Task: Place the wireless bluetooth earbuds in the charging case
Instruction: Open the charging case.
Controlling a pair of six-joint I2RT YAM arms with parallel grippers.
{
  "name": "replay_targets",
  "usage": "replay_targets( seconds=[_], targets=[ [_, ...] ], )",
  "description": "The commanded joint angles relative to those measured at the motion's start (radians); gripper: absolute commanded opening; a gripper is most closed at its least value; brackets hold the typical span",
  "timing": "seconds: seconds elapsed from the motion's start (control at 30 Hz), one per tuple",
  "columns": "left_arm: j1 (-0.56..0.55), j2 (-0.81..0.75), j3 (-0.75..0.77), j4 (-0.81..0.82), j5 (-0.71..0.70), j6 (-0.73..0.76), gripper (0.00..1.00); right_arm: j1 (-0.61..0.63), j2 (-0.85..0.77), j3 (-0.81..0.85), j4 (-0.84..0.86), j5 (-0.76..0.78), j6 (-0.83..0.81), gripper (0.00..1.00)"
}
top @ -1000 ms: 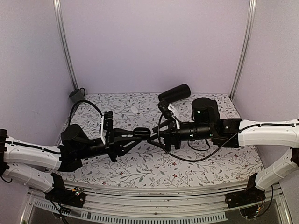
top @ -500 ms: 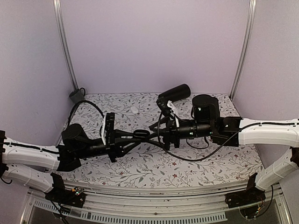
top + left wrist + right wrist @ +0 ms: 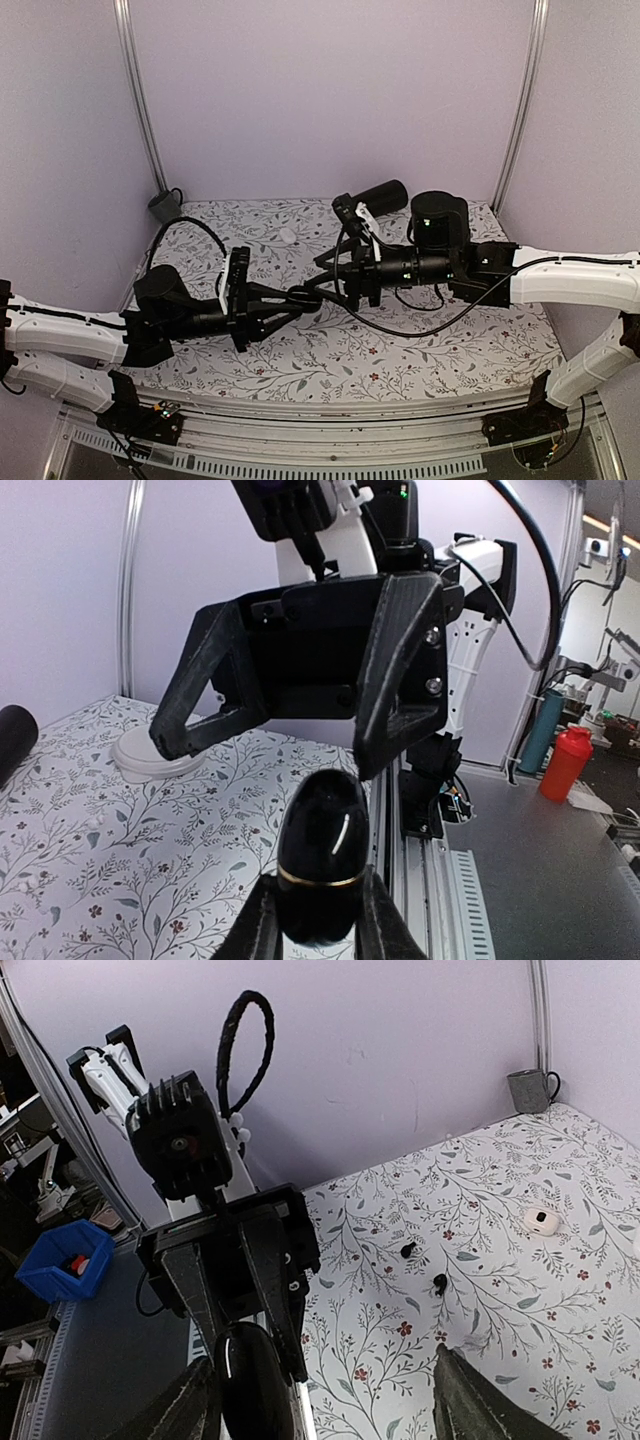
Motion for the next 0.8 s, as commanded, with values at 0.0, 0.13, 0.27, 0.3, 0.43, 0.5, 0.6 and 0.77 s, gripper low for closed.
replay_targets(
  seconds=[0.0,0.13,0.27,0.3,0.43,0.5,0.6,0.77],
  targets=[
    [0.032,-0.011,0.018,0.006,0.029,-0.014,0.00,0.005,0.003,0.020,-0.023,-0.034,-0.038,0.74],
    [0.046,0.004,0.017,0.018,0.052,-0.036,0.00,0.005,0.000,0.014,-0.032,-0.042,-0.054,0.75],
    [0.049,0.011,0.024,0.026,0.076,-0.044,0.00,0.005,0.026,0.023,-0.054,-0.011,-0.059,0.75],
    [0.048,0.010,0.025,0.025,0.079,-0.043,0.00,0.005,0.030,0.023,-0.055,0.003,-0.053,0.75],
    [0.051,0.007,0.025,0.033,0.088,-0.050,0.00,0.004,0.040,0.034,-0.063,0.041,-0.047,0.75],
    [0.051,0.008,0.025,0.040,0.109,-0.054,0.00,-0.001,0.040,0.034,-0.060,0.060,-0.046,0.74],
    [0.050,0.006,0.022,0.046,0.130,-0.050,0.00,-0.026,0.039,0.036,-0.057,0.074,-0.014,0.74],
    [0.042,0.005,0.030,0.028,0.168,-0.027,0.00,-0.066,0.042,0.059,-0.060,0.087,0.033,0.74]
  ],
)
